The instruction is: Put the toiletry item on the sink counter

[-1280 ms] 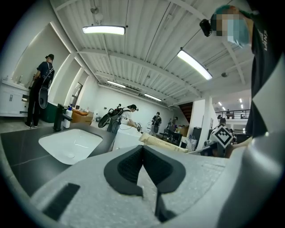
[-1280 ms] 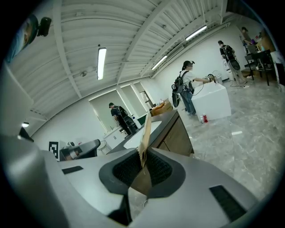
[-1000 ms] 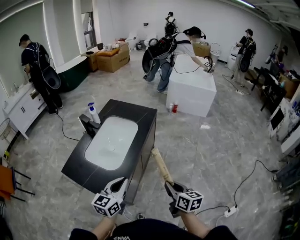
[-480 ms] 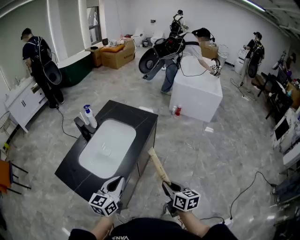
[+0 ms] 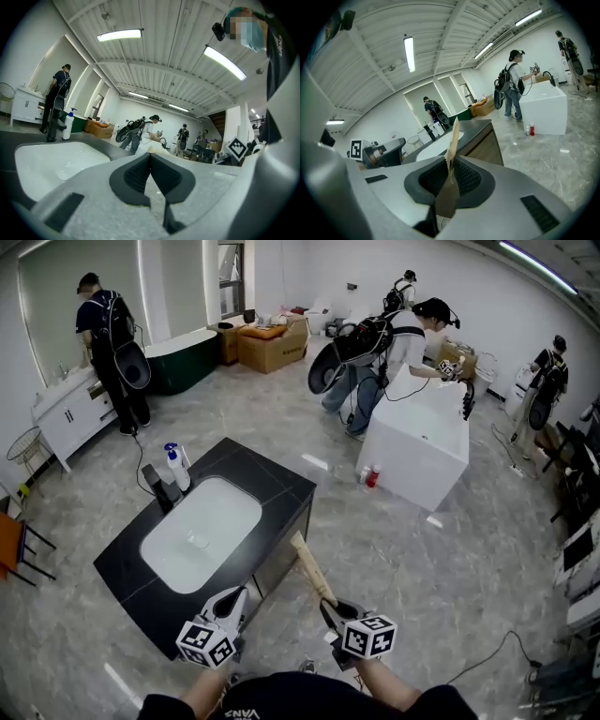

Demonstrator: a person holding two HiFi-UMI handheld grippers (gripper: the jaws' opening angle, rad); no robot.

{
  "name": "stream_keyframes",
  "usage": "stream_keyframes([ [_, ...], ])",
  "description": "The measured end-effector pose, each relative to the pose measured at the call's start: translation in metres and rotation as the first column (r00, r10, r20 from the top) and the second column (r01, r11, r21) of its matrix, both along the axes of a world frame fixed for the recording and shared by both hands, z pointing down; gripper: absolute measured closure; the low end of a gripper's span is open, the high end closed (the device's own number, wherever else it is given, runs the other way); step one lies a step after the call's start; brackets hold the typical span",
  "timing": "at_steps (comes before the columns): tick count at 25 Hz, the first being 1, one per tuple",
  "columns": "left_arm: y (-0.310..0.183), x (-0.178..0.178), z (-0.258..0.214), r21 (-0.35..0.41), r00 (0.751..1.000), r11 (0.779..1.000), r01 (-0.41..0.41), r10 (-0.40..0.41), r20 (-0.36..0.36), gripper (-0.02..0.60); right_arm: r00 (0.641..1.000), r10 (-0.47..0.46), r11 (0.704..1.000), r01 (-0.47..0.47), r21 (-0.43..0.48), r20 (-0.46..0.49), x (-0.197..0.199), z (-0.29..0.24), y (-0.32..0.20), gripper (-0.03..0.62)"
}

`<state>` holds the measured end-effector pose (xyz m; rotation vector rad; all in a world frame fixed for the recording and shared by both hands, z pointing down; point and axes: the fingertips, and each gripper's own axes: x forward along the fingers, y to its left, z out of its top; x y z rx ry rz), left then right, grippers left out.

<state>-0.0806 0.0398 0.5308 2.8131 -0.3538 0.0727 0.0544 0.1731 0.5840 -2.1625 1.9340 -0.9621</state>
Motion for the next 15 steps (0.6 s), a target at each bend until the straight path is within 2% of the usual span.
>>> stream_keyframes([
  [9,0.012,0.02,0.01,-0.003,0.993,0.994,0.11,-0.11,0.036,0.575,0.996,-0.089,0.996,0.089,-0.006,-0.006,0.05,0.008,-0.005,0.556],
  [15,-0.013,0.037,0.02,-0.01,0.991,0.992,0.127,-0.126,0.053,0.575,0.994,-0.108,0.994,0.108,-0.016,-0.003,0.069,0.015,-0.037,0.556],
])
